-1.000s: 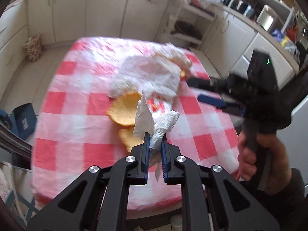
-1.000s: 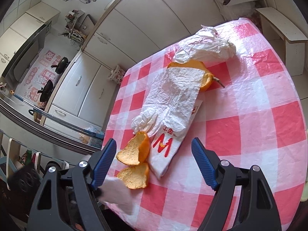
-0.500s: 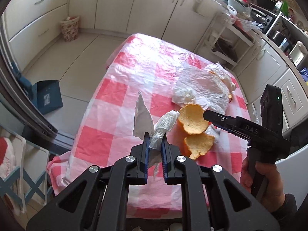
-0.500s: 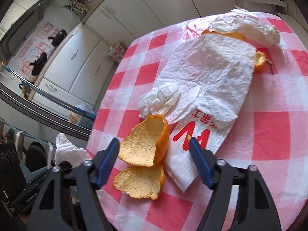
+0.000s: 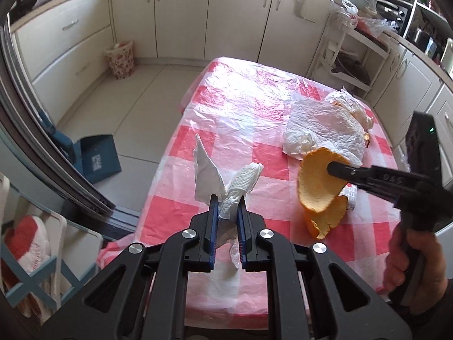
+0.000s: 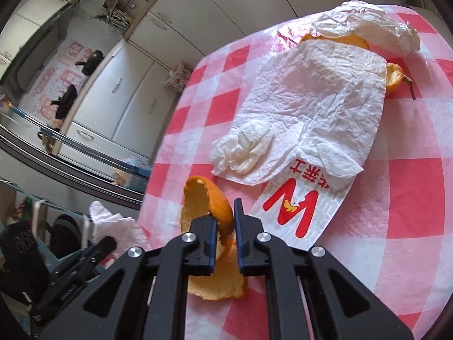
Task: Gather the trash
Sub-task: 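Grasp an orange peel with the right tool while the left tool holds the tissues, then carry the tissues and peel over the yellow basin and open both tools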
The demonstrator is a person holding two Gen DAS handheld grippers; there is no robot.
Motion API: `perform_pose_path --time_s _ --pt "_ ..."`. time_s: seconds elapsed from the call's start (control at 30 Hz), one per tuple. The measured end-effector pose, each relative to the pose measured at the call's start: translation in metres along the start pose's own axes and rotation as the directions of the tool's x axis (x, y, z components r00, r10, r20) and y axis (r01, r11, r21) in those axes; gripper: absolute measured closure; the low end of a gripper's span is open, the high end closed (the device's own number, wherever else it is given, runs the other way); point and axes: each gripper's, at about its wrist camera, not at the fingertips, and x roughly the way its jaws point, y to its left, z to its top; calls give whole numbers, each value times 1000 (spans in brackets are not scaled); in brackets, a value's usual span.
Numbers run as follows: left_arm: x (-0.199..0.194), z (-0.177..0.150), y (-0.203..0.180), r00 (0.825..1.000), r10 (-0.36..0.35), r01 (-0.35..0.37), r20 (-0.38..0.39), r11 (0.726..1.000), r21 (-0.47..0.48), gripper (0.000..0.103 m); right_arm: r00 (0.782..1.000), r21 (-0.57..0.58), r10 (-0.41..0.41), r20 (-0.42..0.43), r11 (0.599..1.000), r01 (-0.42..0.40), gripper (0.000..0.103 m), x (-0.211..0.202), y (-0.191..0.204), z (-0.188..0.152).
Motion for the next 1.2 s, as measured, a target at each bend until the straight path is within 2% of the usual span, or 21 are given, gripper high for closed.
perform_pose_path --time_s 0.27,0.53,0.77,0.97,1.03,1.13,1.2 --pt "-9 0 -18 998 43 -47 50 996 70 92 998 -24 9 54 1000 -8 91 -47 -6 -5" --pt "-16 -1 -35 993 68 -79 98 991 108 92 995 -7 -61 80 998 62 91 -82 -36 -17" --pt "-24 0 -47 989 52 -67 141 992 104 92 990 20 -101 98 995 99 91 -105 -61 -28" --pt "-40 5 -59 979 -32 17 203 997 76 92 979 67 -134 154 990 125 91 -137 -87 -31" --pt "-48 8 -67 970 -89 75 227 995 70 92 970 93 -165 181 984 150 91 -152 -99 -30" --pt "-57 10 -86 950 -182 165 253 982 88 92 943 158 -247 225 964 215 91 -182 -127 -33" --pt "-59 9 -104 940 -232 210 251 971 112 92 904 206 -349 246 930 303 91 -206 -151 -37"
